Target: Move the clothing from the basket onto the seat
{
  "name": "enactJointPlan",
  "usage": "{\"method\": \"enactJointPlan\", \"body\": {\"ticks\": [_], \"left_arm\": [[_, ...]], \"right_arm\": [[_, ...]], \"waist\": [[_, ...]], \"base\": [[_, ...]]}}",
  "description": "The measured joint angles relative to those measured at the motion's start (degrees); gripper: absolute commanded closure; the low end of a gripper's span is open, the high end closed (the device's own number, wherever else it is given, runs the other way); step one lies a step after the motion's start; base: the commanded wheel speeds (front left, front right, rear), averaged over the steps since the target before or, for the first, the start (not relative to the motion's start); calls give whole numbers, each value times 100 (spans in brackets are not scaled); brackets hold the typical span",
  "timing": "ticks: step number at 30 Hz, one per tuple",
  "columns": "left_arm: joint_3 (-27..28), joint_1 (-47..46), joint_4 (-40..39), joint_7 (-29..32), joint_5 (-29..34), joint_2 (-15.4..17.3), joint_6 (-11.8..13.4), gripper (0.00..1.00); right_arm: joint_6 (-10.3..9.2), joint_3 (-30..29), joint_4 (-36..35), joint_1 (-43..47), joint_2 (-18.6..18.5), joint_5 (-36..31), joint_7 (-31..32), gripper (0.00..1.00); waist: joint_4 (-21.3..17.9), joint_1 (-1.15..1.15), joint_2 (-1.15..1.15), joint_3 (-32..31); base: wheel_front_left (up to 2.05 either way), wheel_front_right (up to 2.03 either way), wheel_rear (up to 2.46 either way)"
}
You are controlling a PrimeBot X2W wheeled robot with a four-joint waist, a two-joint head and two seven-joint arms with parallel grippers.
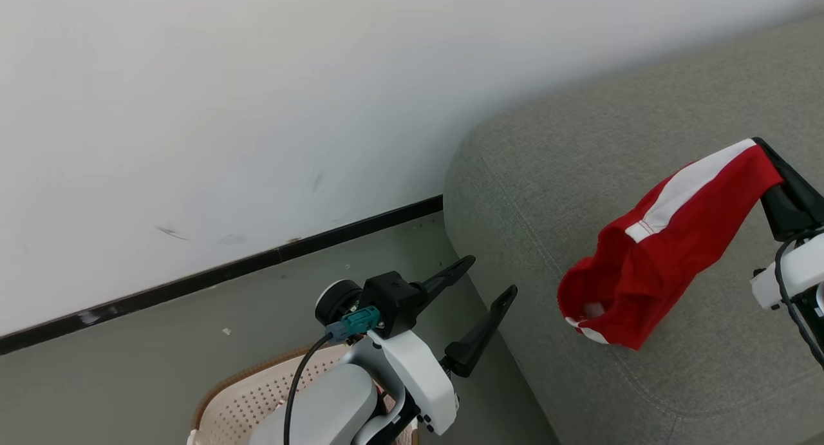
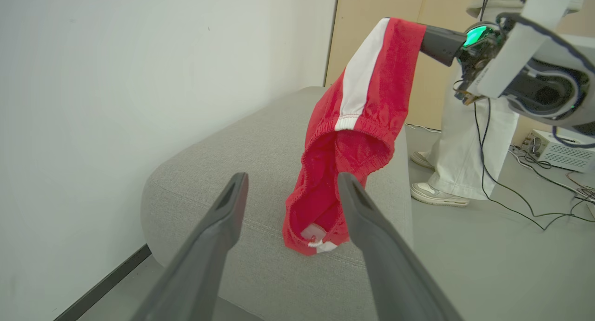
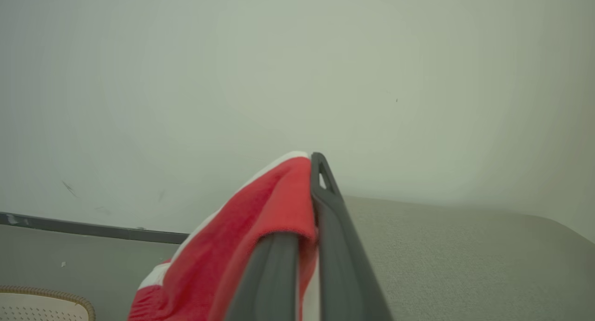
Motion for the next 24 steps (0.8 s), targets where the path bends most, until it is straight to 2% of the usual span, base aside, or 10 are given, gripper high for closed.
{"method": "enactJointPlan", "body": {"ticks": [7,11,15,24], "left_arm": [[-26,81,-4,-62,-23,-1,136,0],[1,115,9,-62,-24,-1,323,0],[66,115,42,-60,4,2,508,0],[231,107,-43,-60,172,188,794,0]], "right_arm": [[0,243,-3,104,-3,76,0,100],[0,536,124,57,110,226,0,100],[0,583,311,-433,315,595,19,100],[0,343,679,-1983,141,878,335,100]], "waist": [[-290,0,0,38],[-392,0,0,134],[-438,0,0,322],[-359,0,0,716]], "base": [[0,0,0],[0,0,0],[0,0,0],[0,0,0]]}}
